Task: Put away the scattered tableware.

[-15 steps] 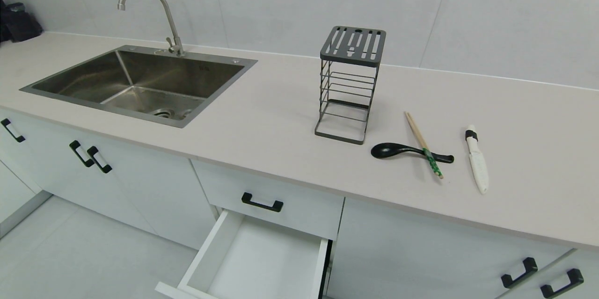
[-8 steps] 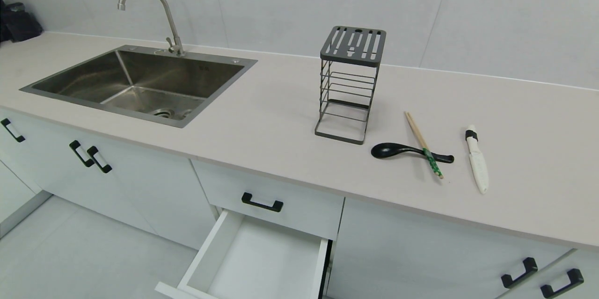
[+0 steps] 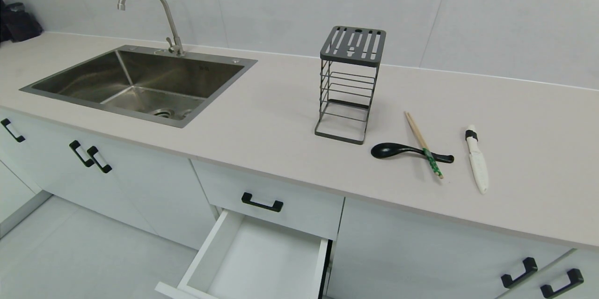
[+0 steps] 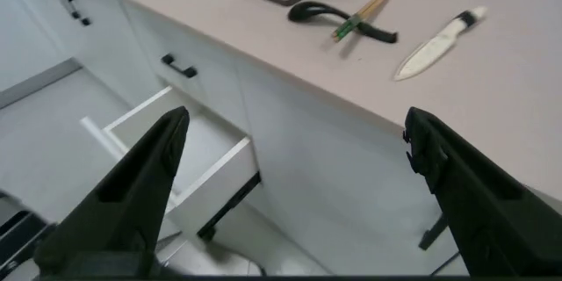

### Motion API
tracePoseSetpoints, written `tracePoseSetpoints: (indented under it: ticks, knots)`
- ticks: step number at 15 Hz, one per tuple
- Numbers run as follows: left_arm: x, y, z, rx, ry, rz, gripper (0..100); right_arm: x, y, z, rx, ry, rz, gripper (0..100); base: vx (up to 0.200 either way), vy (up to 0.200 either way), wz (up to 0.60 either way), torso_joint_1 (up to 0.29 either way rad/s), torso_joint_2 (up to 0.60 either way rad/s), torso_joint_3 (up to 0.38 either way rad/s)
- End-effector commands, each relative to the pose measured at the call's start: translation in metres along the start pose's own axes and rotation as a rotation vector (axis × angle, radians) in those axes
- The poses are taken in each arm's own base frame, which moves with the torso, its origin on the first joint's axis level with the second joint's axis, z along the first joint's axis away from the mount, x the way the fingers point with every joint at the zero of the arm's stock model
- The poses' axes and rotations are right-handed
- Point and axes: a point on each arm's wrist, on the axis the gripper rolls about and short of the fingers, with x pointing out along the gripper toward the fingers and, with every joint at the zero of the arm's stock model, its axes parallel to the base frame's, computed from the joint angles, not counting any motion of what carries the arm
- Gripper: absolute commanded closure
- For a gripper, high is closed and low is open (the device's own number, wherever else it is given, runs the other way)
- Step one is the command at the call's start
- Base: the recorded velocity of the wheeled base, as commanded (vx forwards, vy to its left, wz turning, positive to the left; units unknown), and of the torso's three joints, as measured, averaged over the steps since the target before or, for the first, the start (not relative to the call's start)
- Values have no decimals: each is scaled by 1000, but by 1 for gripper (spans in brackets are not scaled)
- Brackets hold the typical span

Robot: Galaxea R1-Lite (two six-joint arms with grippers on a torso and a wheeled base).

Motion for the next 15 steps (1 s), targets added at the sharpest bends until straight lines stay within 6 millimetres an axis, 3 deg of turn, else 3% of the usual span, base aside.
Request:
tracePoseSetpoints:
  ticks: [1, 4, 5, 10, 15]
  knots:
    - [0, 0, 0, 0, 2, 0, 0, 36, -15, 27, 69, 186, 54, 0, 0, 0, 0, 0, 0, 0]
    - [0, 0, 0, 0, 2, 0, 0, 60, -25, 46, 98, 248, 51, 0, 0, 0, 0, 0, 0, 0]
    - [0, 0, 0, 0, 2, 0, 0, 76, -32, 57, 119, 287, 43, 0, 0, 0, 0, 0, 0, 0]
    - [0, 0, 0, 0, 2, 0, 0, 128, -48, 45, 169, 486, 36, 0, 0, 0, 0, 0, 0, 0]
    - [0, 0, 0, 0, 2, 0, 0, 185, -36, 43, 136, 504, 43, 0, 0, 0, 0, 0, 0, 0]
